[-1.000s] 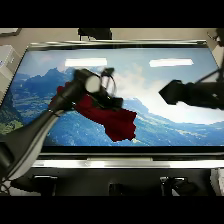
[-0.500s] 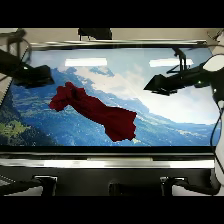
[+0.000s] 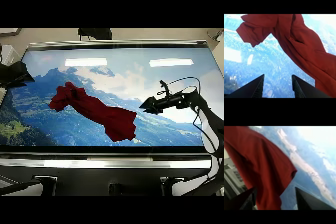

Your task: Fold the clothes and pants, and hang the long-sleeved shirts on hangers.

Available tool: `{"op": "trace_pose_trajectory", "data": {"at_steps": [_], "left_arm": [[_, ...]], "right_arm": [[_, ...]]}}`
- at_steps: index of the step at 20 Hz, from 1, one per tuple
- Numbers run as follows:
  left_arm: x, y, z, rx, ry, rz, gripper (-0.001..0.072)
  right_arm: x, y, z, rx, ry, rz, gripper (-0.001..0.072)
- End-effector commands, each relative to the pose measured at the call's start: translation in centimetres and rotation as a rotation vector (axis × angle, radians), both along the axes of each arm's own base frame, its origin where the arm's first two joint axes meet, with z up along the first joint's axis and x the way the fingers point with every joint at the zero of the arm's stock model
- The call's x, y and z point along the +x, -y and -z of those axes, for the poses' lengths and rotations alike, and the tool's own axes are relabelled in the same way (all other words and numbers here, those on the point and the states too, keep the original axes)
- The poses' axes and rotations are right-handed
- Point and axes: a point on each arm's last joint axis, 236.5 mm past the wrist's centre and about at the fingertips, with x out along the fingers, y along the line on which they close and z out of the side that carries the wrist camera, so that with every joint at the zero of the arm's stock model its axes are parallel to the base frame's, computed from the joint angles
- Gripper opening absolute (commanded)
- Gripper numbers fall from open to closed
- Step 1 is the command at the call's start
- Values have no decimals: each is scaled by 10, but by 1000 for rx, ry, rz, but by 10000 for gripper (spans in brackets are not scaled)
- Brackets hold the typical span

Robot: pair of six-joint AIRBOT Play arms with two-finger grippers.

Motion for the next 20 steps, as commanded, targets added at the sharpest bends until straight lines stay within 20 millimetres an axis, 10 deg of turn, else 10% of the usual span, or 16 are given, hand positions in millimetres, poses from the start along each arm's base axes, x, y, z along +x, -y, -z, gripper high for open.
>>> {"op": "trace_pose_trajectory", "data": {"at_steps": [1,12,17,18,20], "left_arm": [[0,-3,5,-5,-15,-9,414],[0,-3,11,-6,-30,-10,414],[0,-14,11,-3,-29,-31,427],[1,-22,13,-2,-30,-47,556],[-4,-46,31,5,-71,-74,576]], "right_arm": [[7,-1,23,-10,15,14,554],[3,-46,54,-113,43,-71,542],[-8,-55,60,-152,21,-111,134],[-9,-56,60,-150,18,-113,38],[-12,-57,56,-141,15,-123,33]]}}
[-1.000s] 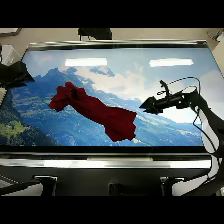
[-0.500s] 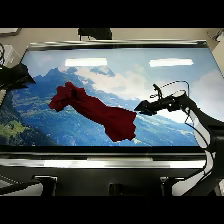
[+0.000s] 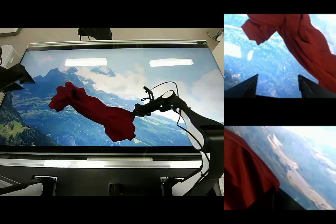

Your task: Fold the clothes and pants, and hang the long-sleeved shirts on hangers.

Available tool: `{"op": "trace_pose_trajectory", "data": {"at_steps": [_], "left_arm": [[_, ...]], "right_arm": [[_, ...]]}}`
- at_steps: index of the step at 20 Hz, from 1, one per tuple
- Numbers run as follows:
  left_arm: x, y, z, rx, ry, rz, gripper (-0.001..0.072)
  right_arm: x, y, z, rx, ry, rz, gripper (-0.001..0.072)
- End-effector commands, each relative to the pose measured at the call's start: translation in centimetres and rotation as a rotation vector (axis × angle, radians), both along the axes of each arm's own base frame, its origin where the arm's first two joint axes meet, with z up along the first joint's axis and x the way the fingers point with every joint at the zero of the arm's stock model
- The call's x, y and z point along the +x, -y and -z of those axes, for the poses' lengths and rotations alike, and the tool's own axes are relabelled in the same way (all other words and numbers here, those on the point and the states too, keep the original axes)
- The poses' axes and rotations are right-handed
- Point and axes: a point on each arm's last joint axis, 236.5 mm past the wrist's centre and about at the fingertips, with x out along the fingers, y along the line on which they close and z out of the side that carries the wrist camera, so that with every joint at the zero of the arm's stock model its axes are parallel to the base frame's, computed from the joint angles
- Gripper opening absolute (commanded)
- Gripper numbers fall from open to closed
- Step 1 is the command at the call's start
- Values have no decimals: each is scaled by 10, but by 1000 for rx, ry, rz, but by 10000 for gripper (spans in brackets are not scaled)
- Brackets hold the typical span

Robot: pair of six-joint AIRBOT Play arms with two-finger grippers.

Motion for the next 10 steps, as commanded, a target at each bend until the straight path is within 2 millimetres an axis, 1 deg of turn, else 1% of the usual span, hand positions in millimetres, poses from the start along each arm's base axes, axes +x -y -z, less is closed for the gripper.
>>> {"op": "trace_pose_trajectory", "data": {"at_steps": [1,3,5,7,9,10], "left_arm": [[-6,-38,29,6,-58,-49,576],[-6,-61,69,-45,-82,-96,576],[8,-63,106,-207,-7,-92,576],[19,-73,139,-364,97,-143,576],[23,-81,171,-482,152,-181,576],[25,-81,185,-529,159,-177,576]], "right_arm": [[-7,-4,-7,6,-10,-26,33],[-9,-5,-19,13,3,-38,33],[-12,-6,-33,23,14,-51,33],[-20,-8,-44,36,-2,-68,33],[-27,-9,-51,44,-31,-76,33],[-29,-9,-53,46,-46,-73,33]]}}
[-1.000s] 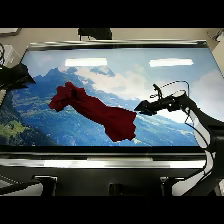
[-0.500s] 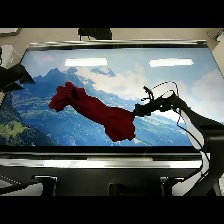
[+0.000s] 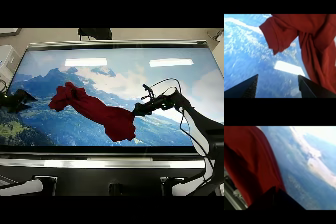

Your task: Fold the clothes and pants, and hang the long-sleeved shirts on hangers.

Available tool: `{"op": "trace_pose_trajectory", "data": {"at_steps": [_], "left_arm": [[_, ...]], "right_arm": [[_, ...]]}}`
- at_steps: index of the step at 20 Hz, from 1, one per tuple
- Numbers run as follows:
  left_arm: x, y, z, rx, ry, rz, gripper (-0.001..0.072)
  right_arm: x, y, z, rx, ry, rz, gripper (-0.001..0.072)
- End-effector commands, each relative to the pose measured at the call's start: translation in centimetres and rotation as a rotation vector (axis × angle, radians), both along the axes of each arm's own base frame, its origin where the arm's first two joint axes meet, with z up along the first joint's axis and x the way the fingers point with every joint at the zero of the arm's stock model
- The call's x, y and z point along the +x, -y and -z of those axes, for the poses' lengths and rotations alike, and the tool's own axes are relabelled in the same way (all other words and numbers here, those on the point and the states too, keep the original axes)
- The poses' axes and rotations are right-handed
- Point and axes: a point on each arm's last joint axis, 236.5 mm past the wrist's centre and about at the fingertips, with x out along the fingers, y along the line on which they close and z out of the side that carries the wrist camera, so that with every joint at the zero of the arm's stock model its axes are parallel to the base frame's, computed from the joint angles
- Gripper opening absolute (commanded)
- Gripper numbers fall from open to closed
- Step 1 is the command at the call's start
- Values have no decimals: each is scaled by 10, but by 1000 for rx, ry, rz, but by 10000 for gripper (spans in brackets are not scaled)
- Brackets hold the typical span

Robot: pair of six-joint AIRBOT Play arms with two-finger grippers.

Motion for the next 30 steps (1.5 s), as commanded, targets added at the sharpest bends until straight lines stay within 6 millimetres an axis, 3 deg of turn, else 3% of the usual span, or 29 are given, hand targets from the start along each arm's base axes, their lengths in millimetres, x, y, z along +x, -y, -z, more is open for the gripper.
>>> {"op": "trace_pose_trajectory", "data": {"at_steps": [1,8,13,14,15,16,18,20,22,25,28,30], "left_arm": [[19,-12,45,-185,139,-80,576],[51,12,100,-261,117,10,576],[77,34,106,-257,132,68,567],[81,38,104,-253,140,82,402],[84,40,101,-248,148,91,143],[86,41,97,-248,157,100,19],[87,46,82,-263,174,139,18],[89,51,58,-279,200,190,17],[98,47,25,-260,248,188,16],[111,36,-43,-158,347,182,15],[118,26,-143,20,500,183,15],[112,29,-225,114,634,172,15]], "right_arm": [[-13,-3,-12,16,-58,-10,33],[-13,-3,-12,11,-107,38,32],[-13,-3,-12,9,-123,53,33],[-13,-3,-12,9,-127,56,33],[-13,-3,-12,9,-129,58,33],[-13,-3,-13,10,-126,58,32],[-11,-3,-20,10,-107,59,32],[-7,-2,-36,10,-54,65,32],[12,0,-68,7,73,104,32],[63,20,-145,-64,409,201,31],[104,52,-246,-156,730,330,31],[108,58,-312,-156,883,352,31]]}}
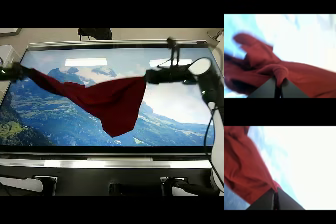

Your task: Fold the clothes and pants, and hang the long-sleeved shirts on hangers.

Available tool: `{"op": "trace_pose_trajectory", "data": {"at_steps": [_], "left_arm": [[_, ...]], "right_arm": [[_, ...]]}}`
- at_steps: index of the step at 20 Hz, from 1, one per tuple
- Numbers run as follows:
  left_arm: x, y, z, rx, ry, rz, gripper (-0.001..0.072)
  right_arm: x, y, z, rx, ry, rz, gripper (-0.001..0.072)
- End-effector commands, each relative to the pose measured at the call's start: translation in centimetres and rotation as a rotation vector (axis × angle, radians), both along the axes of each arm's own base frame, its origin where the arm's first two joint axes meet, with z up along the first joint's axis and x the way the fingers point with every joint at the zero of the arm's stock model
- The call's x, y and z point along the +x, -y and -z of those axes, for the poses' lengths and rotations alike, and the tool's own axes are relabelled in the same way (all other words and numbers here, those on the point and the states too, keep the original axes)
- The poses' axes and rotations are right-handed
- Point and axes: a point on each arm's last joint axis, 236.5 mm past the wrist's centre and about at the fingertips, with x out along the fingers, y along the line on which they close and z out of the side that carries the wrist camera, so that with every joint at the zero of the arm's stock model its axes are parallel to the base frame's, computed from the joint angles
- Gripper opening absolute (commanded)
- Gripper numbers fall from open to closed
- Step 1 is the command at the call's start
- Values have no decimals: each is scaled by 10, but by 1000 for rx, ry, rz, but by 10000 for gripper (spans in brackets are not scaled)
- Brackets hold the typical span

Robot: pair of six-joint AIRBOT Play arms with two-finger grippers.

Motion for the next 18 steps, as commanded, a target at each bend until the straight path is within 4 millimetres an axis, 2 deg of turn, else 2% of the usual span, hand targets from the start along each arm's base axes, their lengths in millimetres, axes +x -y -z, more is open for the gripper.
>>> {"op": "trace_pose_trajectory", "data": {"at_steps": [1,3,5,6,8,9,11,12,14,16,18], "left_arm": [[-18,4,-138,128,227,-68,15],[-57,20,-217,176,376,-81,15],[-114,28,-267,238,448,-149,15],[-145,28,-281,286,461,-198,16],[-211,20,-298,384,457,-335,16],[-243,14,-300,422,440,-419,16],[-291,14,-303,479,429,-501,15],[-300,20,-301,480,423,-492,15],[-298,34,-294,438,399,-437,15],[-271,38,-276,378,342,-362,15],[-227,30,-233,321,218,-277,16]], "right_arm": [[14,21,-127,-46,330,90,31],[-9,21,-192,-51,455,75,31],[-49,25,-238,-77,515,70,31],[-71,28,-250,-97,517,68,31],[-122,29,-267,-128,524,39,31],[-147,30,-278,-121,536,38,31],[-184,37,-302,-93,580,88,31],[-193,43,-310,-85,596,125,30],[-191,54,-314,-78,595,192,30],[-162,57,-297,-97,543,206,31],[-113,56,-258,-115,432,200,31]]}}
